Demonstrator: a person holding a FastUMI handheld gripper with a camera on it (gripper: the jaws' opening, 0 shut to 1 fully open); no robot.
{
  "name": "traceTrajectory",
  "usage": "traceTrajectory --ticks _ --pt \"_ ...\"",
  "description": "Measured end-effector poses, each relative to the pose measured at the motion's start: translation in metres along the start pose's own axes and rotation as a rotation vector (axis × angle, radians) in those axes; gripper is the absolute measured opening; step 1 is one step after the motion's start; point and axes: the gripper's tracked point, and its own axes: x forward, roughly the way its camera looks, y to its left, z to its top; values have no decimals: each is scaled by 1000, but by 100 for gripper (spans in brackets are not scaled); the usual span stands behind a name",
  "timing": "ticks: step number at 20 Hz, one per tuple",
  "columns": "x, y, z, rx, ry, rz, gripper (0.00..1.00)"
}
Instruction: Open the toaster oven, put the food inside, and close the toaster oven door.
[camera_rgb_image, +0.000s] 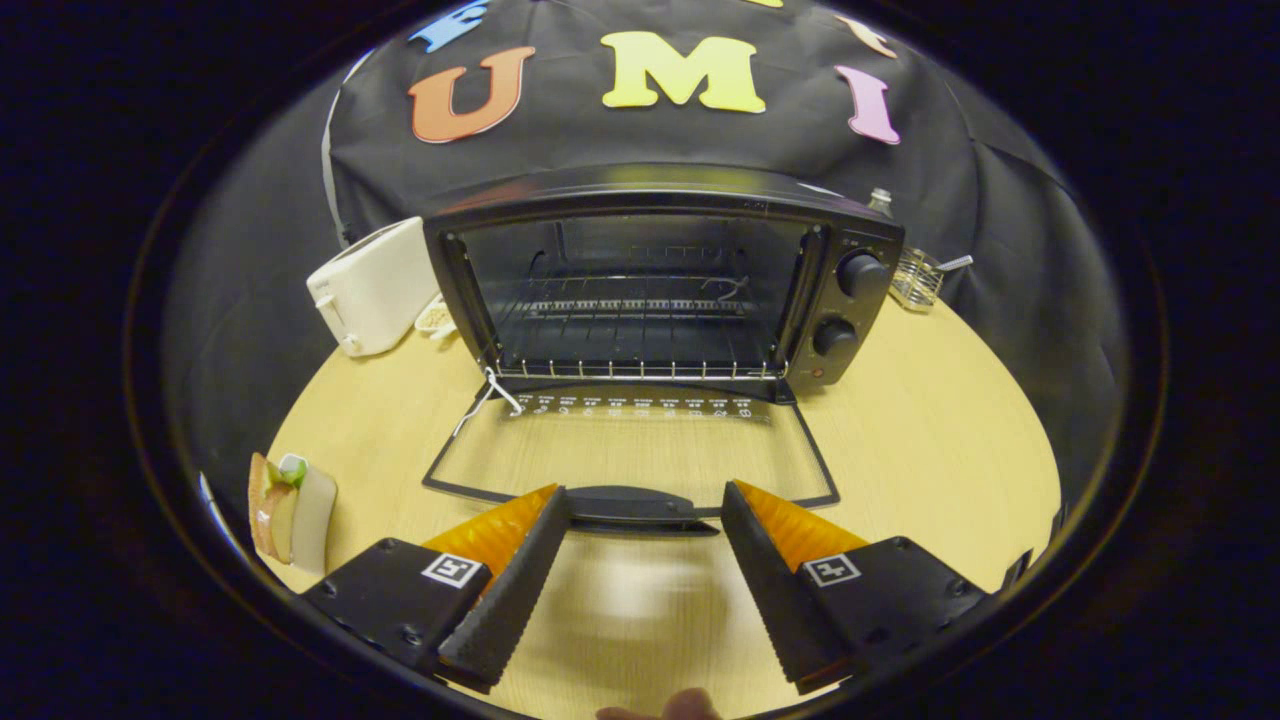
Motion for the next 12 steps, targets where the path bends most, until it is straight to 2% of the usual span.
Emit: traceTrajectory --ticks 3,12 --pt "-7 2 2 -11 13 9 100" --pt "-91 101 32 -144 12 330 100"
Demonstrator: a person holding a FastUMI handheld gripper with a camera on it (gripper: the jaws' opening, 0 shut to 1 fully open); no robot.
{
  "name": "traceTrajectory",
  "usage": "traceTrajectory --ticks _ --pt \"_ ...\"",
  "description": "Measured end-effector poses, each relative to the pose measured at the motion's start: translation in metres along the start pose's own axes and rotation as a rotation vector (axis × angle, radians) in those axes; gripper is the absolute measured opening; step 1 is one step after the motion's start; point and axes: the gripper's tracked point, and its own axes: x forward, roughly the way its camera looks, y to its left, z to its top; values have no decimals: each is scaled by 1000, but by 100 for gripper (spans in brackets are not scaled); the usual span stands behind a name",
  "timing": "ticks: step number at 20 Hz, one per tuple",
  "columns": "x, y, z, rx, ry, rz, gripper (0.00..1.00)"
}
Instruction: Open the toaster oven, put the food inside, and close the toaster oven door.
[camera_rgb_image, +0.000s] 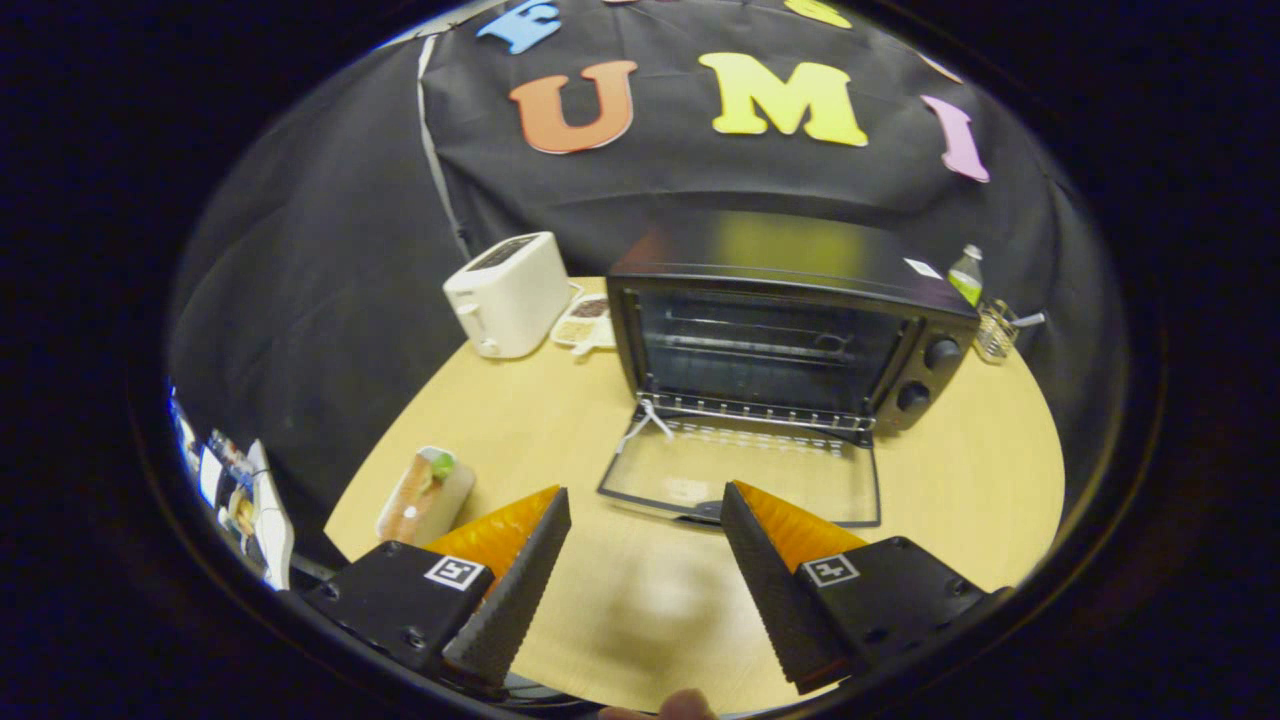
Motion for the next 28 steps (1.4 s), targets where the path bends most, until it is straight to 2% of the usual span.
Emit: traceTrajectory --ticks 5,12,17,21,23,27,28 --pt "3 77 -10 8 105 205 100" --pt "40 154 -36 190 300 371 100" --pt "76 179 -58 287 423 391 100" --pt "97 182 -70 382 492 380 93" --pt "103 180 -74 422 518 370 86" --pt "98 188 -68 474 536 410 50" --pt "96 188 -66 476 539 405 46"
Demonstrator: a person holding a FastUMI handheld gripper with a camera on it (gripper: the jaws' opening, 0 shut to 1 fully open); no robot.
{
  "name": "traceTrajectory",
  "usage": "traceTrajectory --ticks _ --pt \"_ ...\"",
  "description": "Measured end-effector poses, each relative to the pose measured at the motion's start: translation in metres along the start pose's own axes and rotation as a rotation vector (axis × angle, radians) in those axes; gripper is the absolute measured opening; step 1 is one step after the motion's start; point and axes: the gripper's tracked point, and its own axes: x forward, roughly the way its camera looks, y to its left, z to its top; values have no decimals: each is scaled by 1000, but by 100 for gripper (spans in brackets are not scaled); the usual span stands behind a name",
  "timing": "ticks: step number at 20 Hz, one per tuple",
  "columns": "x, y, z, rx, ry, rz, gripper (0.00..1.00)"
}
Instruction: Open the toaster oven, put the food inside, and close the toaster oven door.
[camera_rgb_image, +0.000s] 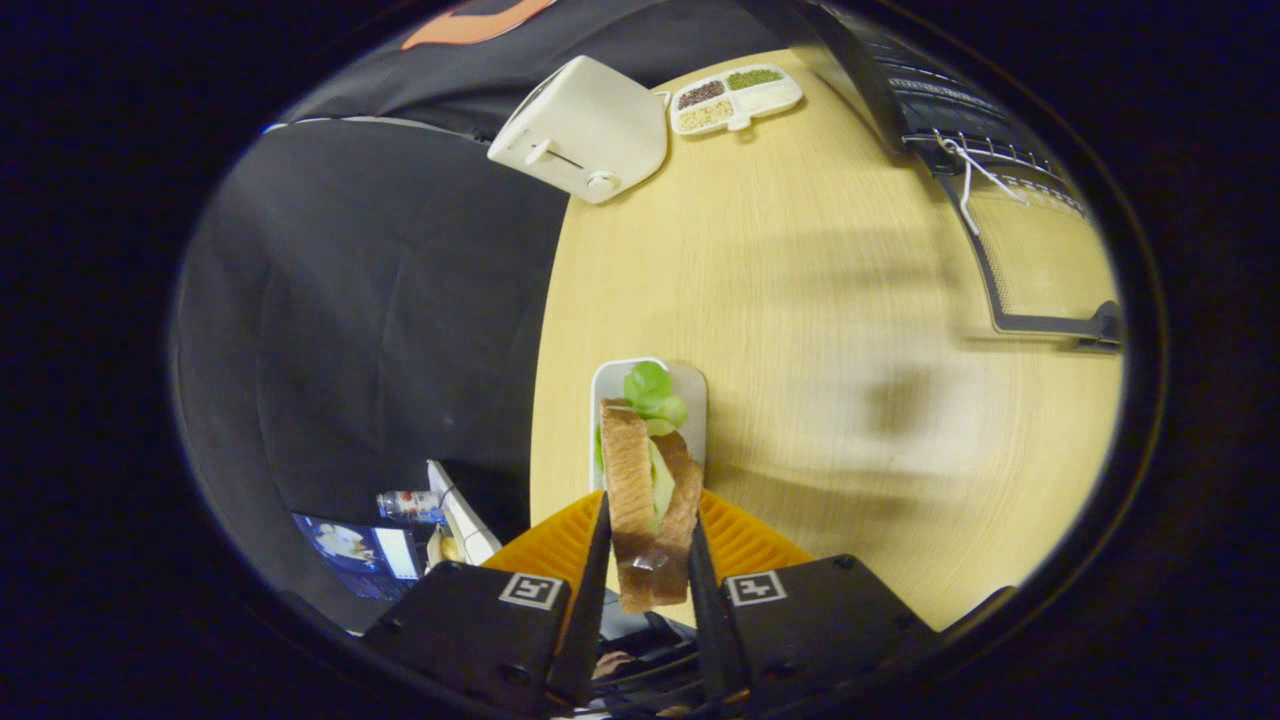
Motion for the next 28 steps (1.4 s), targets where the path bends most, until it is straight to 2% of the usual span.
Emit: traceTrajectory --ticks 1,4,12,16,22,25,28 --pt "-2 1 0 3 -1 -7 40" --pt "-14 7 1 -10 -18 -2 38" --pt "-75 29 -5 49 -78 90 37" --pt "-129 23 5 93 -187 155 37" --pt "-229 -57 39 256 -436 168 37" --pt "-256 -102 45 371 -549 183 37" --pt "-276 -134 52 455 -651 234 37"
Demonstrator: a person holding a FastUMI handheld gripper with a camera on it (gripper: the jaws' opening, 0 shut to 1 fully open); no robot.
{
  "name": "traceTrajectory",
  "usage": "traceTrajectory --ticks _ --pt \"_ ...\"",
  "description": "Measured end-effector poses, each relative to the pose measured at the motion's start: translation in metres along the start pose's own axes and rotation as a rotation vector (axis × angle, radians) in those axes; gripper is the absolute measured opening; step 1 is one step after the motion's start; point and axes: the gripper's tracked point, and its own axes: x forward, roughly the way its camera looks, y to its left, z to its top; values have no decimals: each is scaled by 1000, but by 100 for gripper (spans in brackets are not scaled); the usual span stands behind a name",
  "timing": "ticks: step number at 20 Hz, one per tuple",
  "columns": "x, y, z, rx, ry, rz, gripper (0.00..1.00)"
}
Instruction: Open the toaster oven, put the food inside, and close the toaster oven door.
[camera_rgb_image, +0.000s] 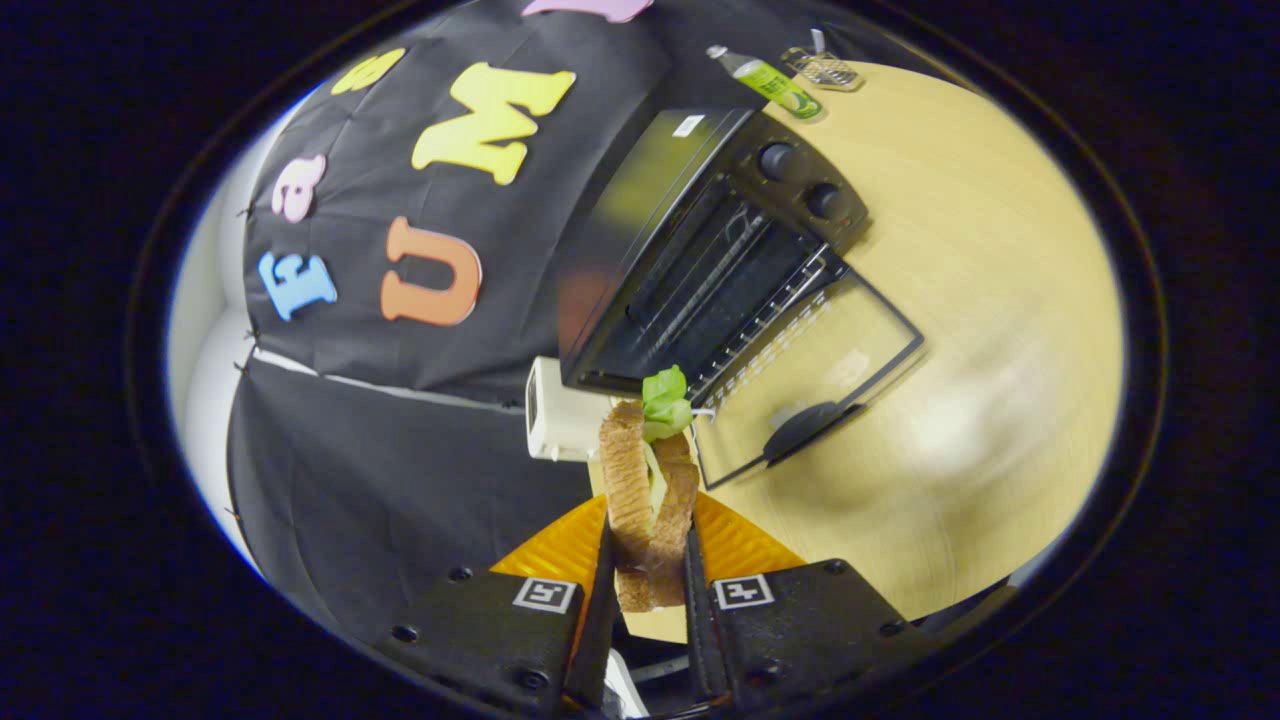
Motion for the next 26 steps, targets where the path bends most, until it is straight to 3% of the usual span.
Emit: traceTrajectory --ticks 5,12,18,22,23,25,26 --pt "66 -18 65 132 -136 55 37" --pt "147 -15 106 231 -276 149 37" --pt "177 -24 128 316 -435 203 39" --pt "194 -17 115 265 -382 189 42" --pt "196 -14 114 251 -371 183 44" --pt "197 -17 109 213 -356 129 60" --pt "196 -17 108 186 -345 104 62"
